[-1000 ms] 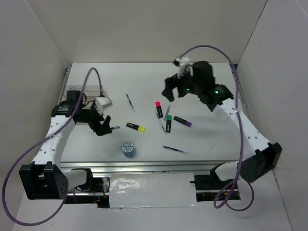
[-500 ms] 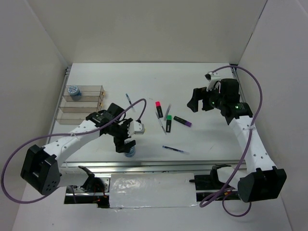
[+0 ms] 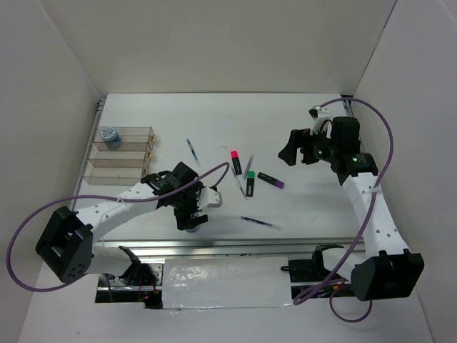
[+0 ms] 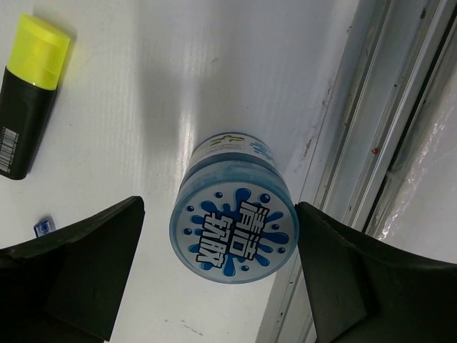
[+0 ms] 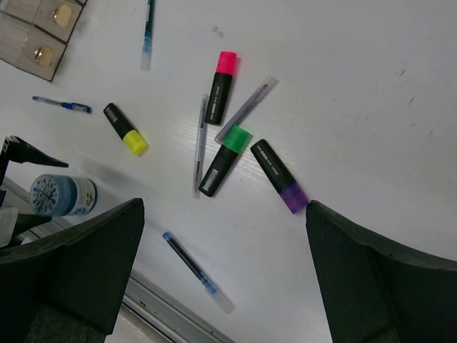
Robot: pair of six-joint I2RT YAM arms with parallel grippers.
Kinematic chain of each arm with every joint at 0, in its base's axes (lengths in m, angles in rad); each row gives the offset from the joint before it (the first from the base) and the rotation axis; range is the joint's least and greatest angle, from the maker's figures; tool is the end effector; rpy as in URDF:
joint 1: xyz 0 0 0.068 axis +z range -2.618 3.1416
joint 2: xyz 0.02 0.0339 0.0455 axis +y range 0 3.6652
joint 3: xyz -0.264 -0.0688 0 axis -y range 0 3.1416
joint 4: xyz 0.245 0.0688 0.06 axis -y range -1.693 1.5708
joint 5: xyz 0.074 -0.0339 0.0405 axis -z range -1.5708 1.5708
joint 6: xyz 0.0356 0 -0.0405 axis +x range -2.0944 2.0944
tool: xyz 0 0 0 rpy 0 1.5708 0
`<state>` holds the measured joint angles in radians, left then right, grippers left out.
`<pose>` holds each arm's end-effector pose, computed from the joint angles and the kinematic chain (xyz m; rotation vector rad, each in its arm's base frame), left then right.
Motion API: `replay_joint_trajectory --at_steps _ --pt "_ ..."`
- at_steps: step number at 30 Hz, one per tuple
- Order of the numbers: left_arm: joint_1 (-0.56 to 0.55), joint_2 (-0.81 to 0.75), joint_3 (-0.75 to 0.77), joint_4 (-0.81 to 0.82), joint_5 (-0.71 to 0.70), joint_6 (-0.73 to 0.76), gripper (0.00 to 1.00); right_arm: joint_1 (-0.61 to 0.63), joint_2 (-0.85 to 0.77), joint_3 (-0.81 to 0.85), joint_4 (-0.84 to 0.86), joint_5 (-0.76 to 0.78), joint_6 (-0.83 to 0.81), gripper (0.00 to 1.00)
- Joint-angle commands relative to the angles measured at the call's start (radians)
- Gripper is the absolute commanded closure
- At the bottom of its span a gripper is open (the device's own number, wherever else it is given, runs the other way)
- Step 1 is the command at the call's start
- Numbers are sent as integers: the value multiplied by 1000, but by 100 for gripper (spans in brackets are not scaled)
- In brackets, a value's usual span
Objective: Sort the stationery into containers
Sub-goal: Pick up the storage box at the corner of the board, then place the storage box in the storage box.
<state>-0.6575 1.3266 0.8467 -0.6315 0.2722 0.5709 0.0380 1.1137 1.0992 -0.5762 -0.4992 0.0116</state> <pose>0.1914 -0.1599 0.2127 1.6078 2.1317 -0.3921 0.2359 0.0260 0.3482 -0.3153 2.1095 0.5665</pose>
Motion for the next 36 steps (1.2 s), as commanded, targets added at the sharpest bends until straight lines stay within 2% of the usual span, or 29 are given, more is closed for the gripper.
replay_joint_trajectory --at_steps 1,5,11,12,15,19,23,27,31,36 --pt "-7 -12 -14 19 -47 3 3 -7 -9 13 22 -22 14 0" --pt "-8 -40 -31 24 -47 0 10 -7 -9 4 29 -24 14 0" --pt "-13 -26 -11 9 -48 -14 47 -15 -12 -2 32 -30 18 0" --pt "-10 -27 -2 6 -51 -16 51 -15 -14 -4 32 -30 18 0" --pt "45 -18 84 -26 -22 -25 58 -16 -15 -16 39 -35 16 0" --pt "199 70 323 -156 62 -28 62 -15 8 -7 45 -44 14 0" --pt "363 187 560 -234 102 -72 78 -13 40 27 27 -52 10 0" --pt "553 322 808 -244 75 -166 81 2 61 33 21 -52 1 0" --pt "692 479 978 -235 18 -276 81 19 74 34 24 -39 1 0" --pt "794 626 1150 -238 -28 -319 80 33 100 50 19 -32 -1 0"
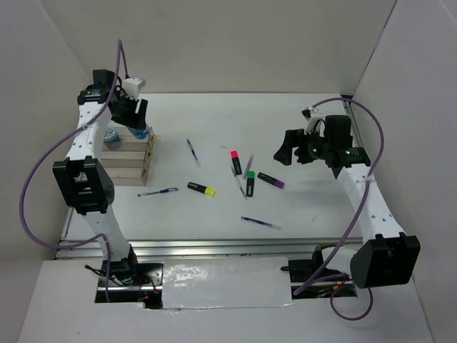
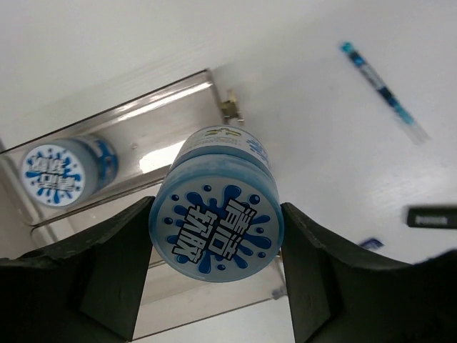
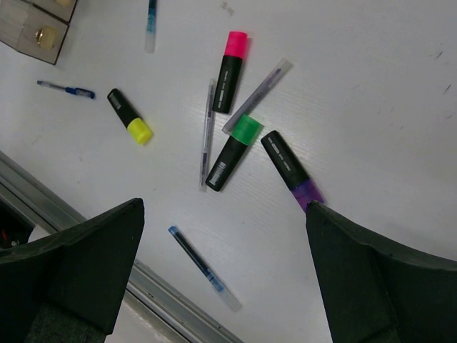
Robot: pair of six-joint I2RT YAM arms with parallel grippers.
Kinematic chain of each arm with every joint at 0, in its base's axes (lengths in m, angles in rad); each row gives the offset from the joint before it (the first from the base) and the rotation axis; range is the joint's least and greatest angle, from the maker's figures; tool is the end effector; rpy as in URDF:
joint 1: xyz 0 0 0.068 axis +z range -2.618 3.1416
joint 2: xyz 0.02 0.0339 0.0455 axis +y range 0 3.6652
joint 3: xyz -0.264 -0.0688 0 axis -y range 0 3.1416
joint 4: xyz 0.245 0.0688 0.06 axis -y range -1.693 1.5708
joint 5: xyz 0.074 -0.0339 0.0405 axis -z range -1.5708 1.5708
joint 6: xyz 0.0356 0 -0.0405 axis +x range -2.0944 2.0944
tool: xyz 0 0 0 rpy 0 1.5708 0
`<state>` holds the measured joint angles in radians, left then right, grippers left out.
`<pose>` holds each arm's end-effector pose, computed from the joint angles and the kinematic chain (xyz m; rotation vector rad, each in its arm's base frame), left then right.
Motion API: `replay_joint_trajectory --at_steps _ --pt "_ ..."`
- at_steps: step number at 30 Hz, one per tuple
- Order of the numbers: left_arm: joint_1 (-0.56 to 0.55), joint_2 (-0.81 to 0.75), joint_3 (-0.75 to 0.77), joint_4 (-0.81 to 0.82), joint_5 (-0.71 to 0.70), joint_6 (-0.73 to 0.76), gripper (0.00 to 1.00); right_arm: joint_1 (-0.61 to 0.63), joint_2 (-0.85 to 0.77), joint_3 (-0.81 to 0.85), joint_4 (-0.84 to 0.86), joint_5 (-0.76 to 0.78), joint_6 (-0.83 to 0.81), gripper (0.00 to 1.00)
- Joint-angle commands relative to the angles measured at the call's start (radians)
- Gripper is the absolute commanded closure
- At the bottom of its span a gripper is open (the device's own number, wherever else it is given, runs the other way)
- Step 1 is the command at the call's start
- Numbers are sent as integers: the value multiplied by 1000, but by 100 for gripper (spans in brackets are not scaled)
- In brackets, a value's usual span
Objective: Sort the stationery into containers
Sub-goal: Place the storage box in the storage box.
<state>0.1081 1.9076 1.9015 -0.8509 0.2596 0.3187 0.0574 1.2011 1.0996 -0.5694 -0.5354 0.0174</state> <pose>0.4221 0.0366 0.3392 0.3669 2.3648 -0.1162 0.2549 0.0328 0.3295 -0.3333 2.1802 0.6388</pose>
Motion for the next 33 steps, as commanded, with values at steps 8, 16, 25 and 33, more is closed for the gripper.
replay_joint_trajectory --at_steps 8,16,25,33 --pt "73 183 225 -13 -68 -50 78 21 35 55 12 18 -7 0" --pt "71 249 231 49 -128 -20 72 27 51 57 8 29 -34 0" --pt "67 314 249 36 -132 5 69 30 74 66 2 37 -37 0" --pt "59 347 237 49 -132 6 45 32 97 80 -7 40 -42 0"
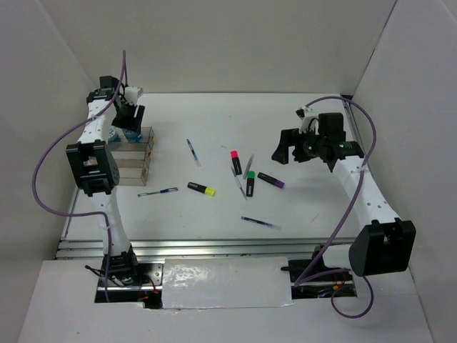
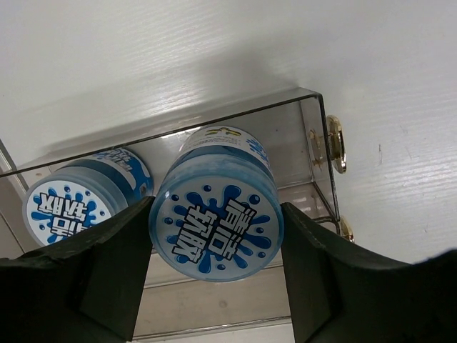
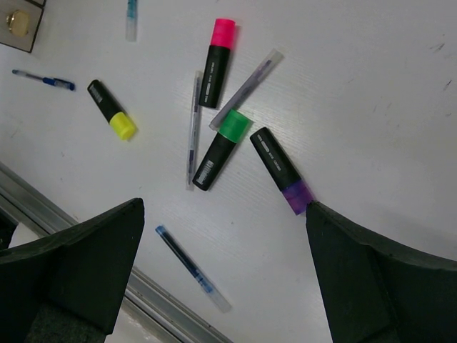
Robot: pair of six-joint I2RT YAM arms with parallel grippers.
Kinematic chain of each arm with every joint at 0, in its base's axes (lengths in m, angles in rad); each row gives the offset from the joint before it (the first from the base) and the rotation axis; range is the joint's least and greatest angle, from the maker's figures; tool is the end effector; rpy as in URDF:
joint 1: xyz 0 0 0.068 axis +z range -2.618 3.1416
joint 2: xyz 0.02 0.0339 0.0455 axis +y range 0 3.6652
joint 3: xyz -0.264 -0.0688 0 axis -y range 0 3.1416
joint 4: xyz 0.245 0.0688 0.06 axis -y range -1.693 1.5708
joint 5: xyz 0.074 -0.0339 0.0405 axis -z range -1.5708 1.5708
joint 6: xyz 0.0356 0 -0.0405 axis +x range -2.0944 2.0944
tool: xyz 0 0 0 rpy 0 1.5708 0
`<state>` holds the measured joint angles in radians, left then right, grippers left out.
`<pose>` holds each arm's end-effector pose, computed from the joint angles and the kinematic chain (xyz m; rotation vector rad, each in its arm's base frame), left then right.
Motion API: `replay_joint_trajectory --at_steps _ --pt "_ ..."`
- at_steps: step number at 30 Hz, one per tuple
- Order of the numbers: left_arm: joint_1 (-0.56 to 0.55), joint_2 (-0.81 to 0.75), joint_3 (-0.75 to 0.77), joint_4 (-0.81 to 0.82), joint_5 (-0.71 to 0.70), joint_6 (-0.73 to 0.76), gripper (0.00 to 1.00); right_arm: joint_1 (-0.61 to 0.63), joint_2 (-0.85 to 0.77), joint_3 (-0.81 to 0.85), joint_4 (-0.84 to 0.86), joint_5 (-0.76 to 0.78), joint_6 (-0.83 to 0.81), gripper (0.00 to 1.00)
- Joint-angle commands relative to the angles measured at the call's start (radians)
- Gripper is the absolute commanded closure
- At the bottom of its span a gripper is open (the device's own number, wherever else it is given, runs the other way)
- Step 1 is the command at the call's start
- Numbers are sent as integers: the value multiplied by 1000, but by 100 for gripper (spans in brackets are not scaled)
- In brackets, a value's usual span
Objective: Sort the stationery into containers
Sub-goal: Place the storage box in the storage box.
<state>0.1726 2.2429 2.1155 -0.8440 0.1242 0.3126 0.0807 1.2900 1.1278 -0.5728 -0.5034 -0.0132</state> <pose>0.4901 0.0810 0.2582 0.2255 2.5213 0.0351 0.2741 0.0394 0.3163 -0.3630 2.2402 0.6133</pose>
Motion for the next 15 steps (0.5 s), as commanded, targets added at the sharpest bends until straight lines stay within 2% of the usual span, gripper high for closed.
replay_joint_trajectory --at_steps 1,4,14,15 --pt "-8 20 24 42 3 11 43 10 9 53 -4 11 -13 0" --pt "-13 35 31 37 11 11 36 10 15 56 -7 12 -13 0" --pt "-30 53 20 43 6 17 34 10 19 59 -13 22 -18 0" --pt "-30 53 17 46 5 17 31 10 20 61 -15 22 -18 0"
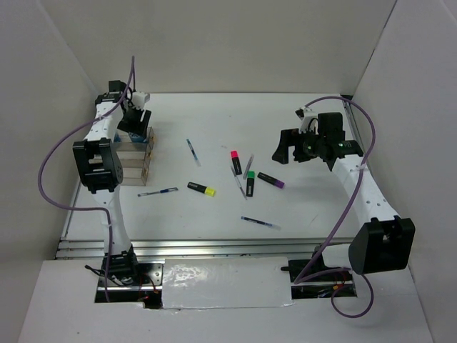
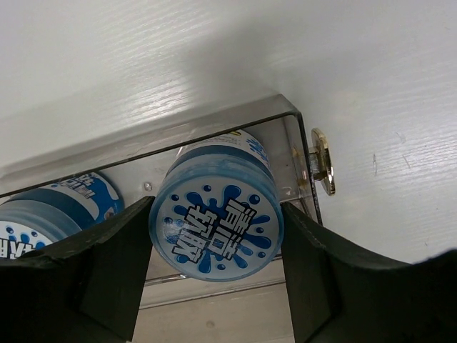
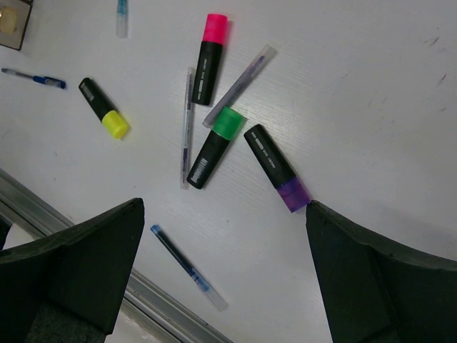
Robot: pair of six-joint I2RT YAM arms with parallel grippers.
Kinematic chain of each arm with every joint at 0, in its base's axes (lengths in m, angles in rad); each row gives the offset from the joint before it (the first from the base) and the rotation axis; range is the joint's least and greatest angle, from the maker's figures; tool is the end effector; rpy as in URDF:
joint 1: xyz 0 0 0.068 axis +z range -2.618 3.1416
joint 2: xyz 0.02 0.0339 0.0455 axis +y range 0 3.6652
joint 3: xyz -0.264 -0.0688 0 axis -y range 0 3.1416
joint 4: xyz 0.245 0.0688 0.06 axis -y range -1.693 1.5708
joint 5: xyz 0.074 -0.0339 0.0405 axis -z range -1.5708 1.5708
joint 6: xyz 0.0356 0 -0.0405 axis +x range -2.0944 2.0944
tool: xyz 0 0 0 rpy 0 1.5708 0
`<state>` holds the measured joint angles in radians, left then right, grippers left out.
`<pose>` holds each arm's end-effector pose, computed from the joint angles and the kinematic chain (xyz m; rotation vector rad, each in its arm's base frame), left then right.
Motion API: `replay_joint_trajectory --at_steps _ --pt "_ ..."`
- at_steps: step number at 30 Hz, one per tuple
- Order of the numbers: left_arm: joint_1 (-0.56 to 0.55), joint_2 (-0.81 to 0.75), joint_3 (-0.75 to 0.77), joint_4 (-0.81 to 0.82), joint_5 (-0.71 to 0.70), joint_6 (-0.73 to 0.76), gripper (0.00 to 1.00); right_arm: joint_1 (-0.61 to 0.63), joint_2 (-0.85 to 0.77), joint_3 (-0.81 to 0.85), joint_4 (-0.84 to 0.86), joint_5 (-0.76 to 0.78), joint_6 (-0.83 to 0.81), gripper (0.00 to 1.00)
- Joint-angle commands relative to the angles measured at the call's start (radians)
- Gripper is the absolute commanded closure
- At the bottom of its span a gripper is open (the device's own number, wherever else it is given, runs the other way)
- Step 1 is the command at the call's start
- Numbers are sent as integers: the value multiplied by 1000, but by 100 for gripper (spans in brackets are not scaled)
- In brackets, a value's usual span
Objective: Sort the stationery into containers
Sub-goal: Place the storage box in the storage box, then pick up the stationery from the center of the board.
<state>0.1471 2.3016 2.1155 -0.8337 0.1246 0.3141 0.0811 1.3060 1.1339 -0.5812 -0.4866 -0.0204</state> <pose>0.5005 0.0697 0.2306 0.2603 2.5650 0.0100 0.2772 0.0392 0.3133 -0.3597 2.2601 0.5944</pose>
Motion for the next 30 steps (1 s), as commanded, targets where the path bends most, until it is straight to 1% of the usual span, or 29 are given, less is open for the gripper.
replay_joint_trajectory --at_steps 1,2,3,4,5,7,11,13,14,15,16,17,19,20,21,22,23,24,25,26,27,29,30 --pt "-4 -5 20 33 4 13 28 9 7 56 -8 3 -10 0" --pt "-4 -7 21 33 6 13 22 9 7 58 -8 2 -12 0" --pt "-4 -10 23 33 0 13 12 9 9 61 -9 2 -12 0" --pt "-4 -11 24 34 -6 13 4 12 9 61 -12 2 -12 0" --pt "-4 -16 34 31 -13 11 3 14 7 61 -8 3 -12 0" --pt "-4 -22 56 25 -25 8 2 13 3 61 -12 6 -12 0" --pt "-4 -47 127 1 -51 9 4 11 -17 60 -11 11 -12 0" --pt "0 -86 158 2 -60 11 7 8 -30 55 -11 13 -12 0" --pt "8 -135 161 16 -57 11 8 8 -37 52 -12 17 -13 0" --pt "12 -158 159 25 -53 11 11 3 -46 49 -11 19 -13 0" --pt "22 -188 143 36 -45 13 12 3 -51 47 -12 23 -15 0" --pt "25 -250 129 51 -34 14 13 2 -56 46 -12 29 -16 0" --pt "40 -321 42 70 9 35 16 0 -68 40 -16 34 -21 0" --pt "42 -400 3 97 51 40 18 2 -76 32 -16 45 -30 1" --pt "45 -441 -87 105 76 48 18 2 -82 29 -17 54 -35 1" --pt "45 -480 -130 105 104 71 19 5 -83 23 -19 66 -41 1" --pt "45 -551 -168 93 165 82 23 8 -96 7 -17 95 -46 2" --pt "45 -583 -207 84 197 88 26 9 -103 1 -20 112 -52 2" --pt "42 -620 -288 74 229 101 28 22 -103 -3 -26 127 -64 3" --pt "42 -683 -328 65 291 103 29 31 -106 -9 -37 141 -73 5" --pt "39 -714 -409 42 322 112 30 39 -108 -13 -55 169 -79 6" --pt "25 -804 -495 18 380 144 31 58 -131 -43 -49 186 -89 11" --pt "5 -835 -587 15 388 151 31 63 -142 -57 -39 203 -85 13"
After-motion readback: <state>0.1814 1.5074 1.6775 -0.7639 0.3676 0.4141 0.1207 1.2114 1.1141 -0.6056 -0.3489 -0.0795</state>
